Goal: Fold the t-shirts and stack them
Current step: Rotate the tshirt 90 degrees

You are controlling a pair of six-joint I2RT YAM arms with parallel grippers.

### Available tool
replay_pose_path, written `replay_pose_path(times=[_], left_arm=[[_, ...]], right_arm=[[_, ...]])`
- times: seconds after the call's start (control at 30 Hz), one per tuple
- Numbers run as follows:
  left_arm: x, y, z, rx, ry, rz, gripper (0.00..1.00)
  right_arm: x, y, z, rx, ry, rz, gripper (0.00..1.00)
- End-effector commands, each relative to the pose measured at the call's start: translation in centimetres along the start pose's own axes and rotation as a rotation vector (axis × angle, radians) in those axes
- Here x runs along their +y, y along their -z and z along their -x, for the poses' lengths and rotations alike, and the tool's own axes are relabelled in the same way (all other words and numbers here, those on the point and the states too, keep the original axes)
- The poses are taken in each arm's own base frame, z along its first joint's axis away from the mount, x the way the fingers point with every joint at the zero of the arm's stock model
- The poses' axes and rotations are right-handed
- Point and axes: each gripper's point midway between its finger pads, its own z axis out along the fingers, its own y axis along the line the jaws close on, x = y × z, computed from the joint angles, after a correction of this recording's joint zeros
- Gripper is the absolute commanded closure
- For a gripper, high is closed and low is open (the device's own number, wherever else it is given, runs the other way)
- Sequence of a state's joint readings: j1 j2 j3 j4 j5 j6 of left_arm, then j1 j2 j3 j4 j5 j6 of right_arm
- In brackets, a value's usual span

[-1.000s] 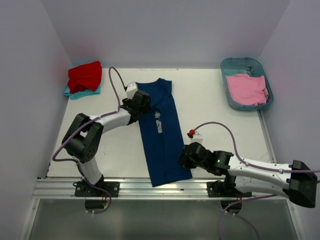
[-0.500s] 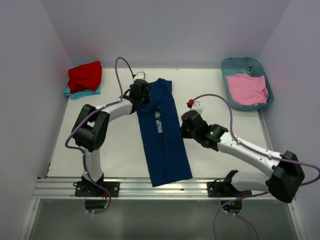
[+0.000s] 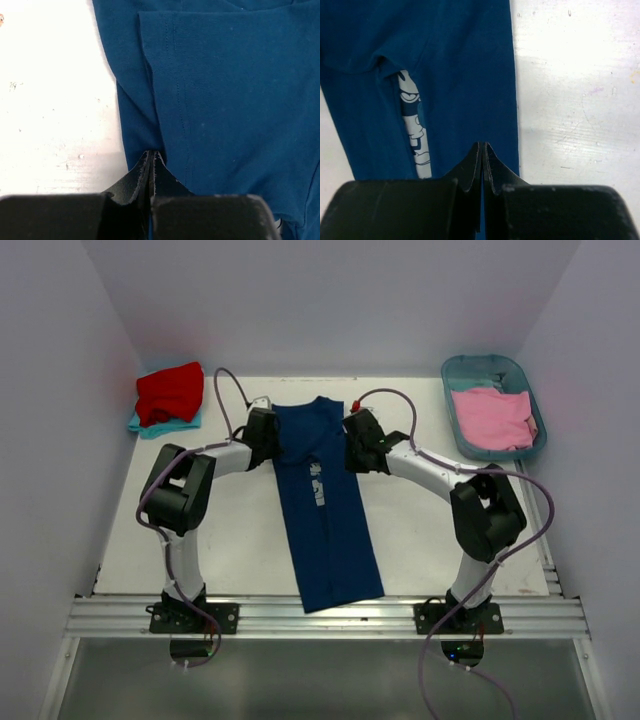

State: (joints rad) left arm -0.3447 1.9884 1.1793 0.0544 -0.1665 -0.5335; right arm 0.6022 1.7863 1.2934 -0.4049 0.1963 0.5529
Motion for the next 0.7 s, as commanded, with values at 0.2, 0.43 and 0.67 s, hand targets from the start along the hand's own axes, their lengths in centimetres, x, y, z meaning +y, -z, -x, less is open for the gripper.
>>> replay_pose_path(times=[0.2, 0.43, 0.67], left_arm=[[1.7, -2.6, -1.4, 0.016, -0.015, 0.006, 1.00], [0.0, -5.2, 0.2, 0.023, -0.031, -0.049, 1.00], [-5.3, -2.2, 6.9, -0.069, -0.038, -0.282, 1.00]], right_arm=[[0.4, 1.4, 0.6, -0.012, 0.012, 0.094, 1.00], [-0.9, 4.1, -0.2, -0.049, 0.005, 0.100, 1.00], [-1.2, 6.1, -1.7, -0.051, 0.016, 0.154, 1.00]])
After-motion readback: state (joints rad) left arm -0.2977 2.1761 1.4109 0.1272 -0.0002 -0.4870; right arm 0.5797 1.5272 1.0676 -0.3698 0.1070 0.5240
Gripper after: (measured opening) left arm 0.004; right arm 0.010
